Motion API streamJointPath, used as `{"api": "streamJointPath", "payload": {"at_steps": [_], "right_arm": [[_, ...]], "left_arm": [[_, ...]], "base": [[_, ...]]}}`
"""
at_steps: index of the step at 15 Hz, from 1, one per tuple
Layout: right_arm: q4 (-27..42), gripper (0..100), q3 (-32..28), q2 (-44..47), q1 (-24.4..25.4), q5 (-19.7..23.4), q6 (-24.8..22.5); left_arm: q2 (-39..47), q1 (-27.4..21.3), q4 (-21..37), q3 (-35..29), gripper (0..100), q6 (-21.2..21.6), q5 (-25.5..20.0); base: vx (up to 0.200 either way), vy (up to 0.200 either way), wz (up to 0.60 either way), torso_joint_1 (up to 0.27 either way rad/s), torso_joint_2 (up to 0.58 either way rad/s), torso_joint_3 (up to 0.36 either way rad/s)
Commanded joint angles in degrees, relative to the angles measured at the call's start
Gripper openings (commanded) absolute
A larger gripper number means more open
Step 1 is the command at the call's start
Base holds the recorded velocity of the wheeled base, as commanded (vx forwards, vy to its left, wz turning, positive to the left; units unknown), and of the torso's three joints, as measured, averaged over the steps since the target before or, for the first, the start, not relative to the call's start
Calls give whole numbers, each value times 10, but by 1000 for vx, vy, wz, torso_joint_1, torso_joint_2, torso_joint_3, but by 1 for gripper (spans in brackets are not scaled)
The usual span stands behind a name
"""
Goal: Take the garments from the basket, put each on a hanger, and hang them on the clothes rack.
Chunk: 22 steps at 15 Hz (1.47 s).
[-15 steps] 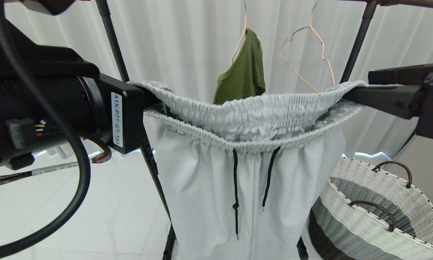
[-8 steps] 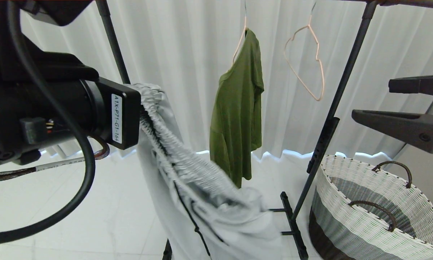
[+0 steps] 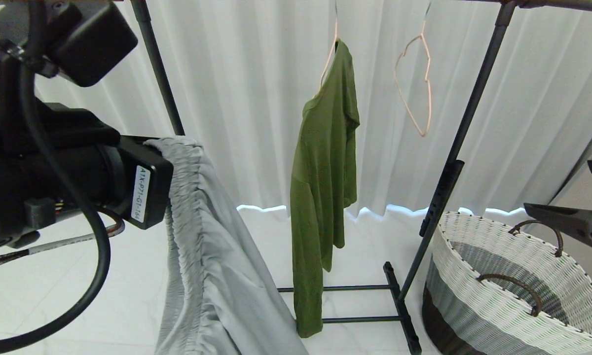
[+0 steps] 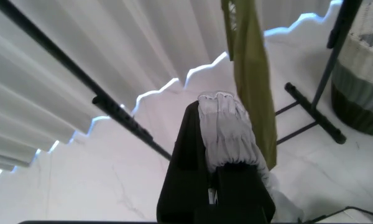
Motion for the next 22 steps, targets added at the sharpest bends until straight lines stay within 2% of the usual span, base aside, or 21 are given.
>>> {"api": "streamJointPath", "payload": {"at_steps": [1, 6, 8, 15, 19, 22], "right_arm": [[2, 100, 10, 2, -46, -5, -16], [-2, 100, 59, -39, -104, -5, -97], [-18, 100, 87, -57, -109, -5, -104], [-121, 100, 171, -96, -110, -4, -90], [-123, 100, 178, -105, -110, -5, -55], [-123, 100, 178, -104, -129, -4, -18]], "left_arm": [[-12, 5, 0, 6, 0, 0, 0], [-9, 6, 0, 9, 0, -1, -1], [-11, 8, 0, 12, 0, -2, -1], [-17, 25, 0, 19, 0, -2, -1], [-21, 27, 0, 24, 0, -2, -1], [-30, 27, 0, 42, 0, 1, -1]], "base": [[0, 0, 0, 0, 0, 0], [0, 0, 0, 0, 0, 0], [0, 0, 0, 0, 0, 0], [0, 0, 0, 42, -115, -67], [0, 0, 0, 183, -447, -261], [0, 0, 0, 216, -483, -276]]}}
